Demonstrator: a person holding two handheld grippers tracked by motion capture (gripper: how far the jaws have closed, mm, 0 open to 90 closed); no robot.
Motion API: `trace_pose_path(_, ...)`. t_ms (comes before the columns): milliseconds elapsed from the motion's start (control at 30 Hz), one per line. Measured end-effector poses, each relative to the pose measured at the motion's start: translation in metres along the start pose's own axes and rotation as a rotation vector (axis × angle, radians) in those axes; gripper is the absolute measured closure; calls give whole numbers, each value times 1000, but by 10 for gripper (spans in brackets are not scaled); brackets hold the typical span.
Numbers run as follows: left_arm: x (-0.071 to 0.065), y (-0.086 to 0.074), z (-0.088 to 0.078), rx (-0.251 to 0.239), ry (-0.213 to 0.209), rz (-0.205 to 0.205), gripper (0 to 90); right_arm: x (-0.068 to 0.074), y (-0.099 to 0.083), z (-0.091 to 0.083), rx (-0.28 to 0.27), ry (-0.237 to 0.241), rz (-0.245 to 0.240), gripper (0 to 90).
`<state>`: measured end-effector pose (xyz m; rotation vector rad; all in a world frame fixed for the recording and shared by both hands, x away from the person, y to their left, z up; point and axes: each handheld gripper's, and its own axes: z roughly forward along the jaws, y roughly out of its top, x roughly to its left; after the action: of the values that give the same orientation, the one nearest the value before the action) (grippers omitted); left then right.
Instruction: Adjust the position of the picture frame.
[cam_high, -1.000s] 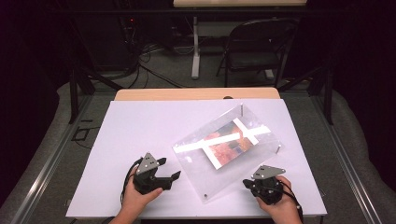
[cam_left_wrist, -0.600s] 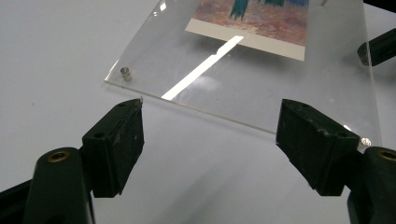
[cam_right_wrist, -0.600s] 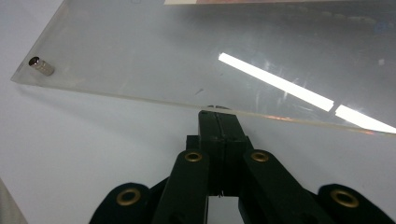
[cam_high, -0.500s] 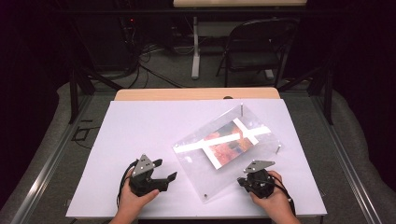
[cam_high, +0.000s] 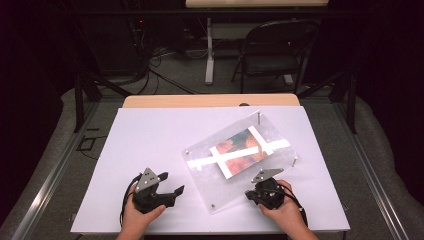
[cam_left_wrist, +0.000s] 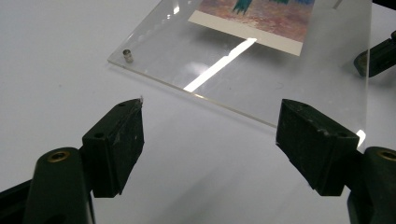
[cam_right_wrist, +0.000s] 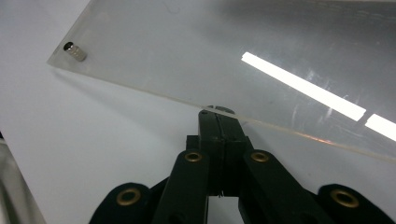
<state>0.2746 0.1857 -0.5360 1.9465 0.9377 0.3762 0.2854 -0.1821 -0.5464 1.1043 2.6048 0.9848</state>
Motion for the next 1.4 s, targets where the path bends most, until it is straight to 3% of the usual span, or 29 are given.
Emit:
trace_pose_path(400, 3, -4, -5, -7, 21, -17, 244, 6, 25, 21, 13, 76, -5, 900)
trace_pose_path(833, 4, -4, -6, -1, 22, -26, 264, 13, 57, 44, 11, 118, -10, 900)
trace_pose_path(1100, 3, -6, -2, 16, 33, -9, 347, 14, 79, 61, -19, 138, 0, 900)
trace_pose_path(1267, 1, -6, 2, 18, 31, -6, 369, 19, 76, 54, -51, 125, -36, 897)
trace_pose_path(1300, 0, -6, 2, 20, 34, -8, 369, 20, 74, 43, -85, 144, -33, 838)
trace_pose_path(1333, 0, -6, 3, 21, 29, -4, 369, 20, 74, 43, -85, 144, -33, 838)
trace_pose_path(1400, -3, -5, 5, 15, 8, 11, 395, 23, 69, 24, -138, 150, -54, 779)
